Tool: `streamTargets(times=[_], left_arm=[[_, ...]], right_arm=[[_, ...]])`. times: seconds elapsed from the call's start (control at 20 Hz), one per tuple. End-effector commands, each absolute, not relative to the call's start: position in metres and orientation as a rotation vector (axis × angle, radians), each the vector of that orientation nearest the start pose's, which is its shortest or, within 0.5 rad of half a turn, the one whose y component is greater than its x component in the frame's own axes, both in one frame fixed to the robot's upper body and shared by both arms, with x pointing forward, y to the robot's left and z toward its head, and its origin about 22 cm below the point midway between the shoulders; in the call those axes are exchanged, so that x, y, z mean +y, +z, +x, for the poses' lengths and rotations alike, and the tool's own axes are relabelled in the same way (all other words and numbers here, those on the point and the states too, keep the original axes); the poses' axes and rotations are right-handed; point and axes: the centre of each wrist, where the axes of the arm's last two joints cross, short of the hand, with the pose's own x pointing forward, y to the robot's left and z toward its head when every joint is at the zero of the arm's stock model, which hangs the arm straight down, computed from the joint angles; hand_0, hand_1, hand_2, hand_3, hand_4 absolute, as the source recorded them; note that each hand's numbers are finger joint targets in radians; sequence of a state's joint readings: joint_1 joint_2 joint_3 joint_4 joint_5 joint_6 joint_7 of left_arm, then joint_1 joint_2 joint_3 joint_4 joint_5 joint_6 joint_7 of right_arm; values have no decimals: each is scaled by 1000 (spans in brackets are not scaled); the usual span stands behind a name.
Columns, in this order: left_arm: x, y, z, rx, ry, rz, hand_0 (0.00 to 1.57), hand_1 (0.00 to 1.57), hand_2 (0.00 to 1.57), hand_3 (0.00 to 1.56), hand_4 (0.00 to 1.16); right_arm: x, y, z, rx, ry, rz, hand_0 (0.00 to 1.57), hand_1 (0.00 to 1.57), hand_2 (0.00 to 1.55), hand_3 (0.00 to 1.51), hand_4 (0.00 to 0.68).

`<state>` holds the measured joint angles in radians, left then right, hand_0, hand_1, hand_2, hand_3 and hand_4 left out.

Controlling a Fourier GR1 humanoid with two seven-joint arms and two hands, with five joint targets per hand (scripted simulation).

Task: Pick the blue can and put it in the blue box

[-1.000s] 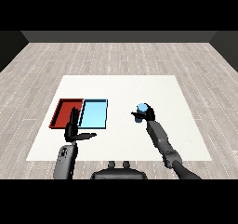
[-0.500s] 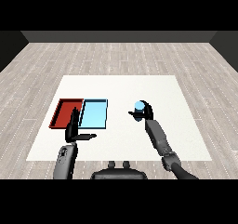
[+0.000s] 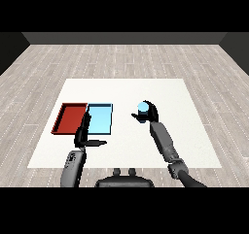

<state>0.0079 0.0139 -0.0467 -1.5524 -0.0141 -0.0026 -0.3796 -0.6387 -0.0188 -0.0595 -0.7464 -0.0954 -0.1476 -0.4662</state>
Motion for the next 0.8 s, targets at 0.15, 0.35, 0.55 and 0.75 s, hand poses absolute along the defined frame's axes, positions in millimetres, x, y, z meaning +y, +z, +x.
streamTargets(times=[0.15, 0.35, 0.55, 0.75], left_arm=[[205, -3, 248, -1912, -69, -55, 0, 0, 0, 0, 0], [197, 22, 253, -1906, -68, -88, 0, 0, 0, 0, 0], [178, -3, 265, -1909, -87, -123, 0, 0, 0, 0, 0], [164, 19, 267, -1870, -67, -189, 0, 0, 0, 0, 0]], right_arm=[[-165, 7, 345, -1833, 44, 57, 1448, 1448, 1471, 1353, 539], [-169, 18, 325, -1830, 61, 51, 1448, 1448, 1471, 1353, 539], [-160, 22, 324, -1867, 60, 74, 1443, 1443, 1462, 1348, 562], [-165, 45, 316, -1876, 90, 79, 1467, 1467, 1466, 1375, 566]])
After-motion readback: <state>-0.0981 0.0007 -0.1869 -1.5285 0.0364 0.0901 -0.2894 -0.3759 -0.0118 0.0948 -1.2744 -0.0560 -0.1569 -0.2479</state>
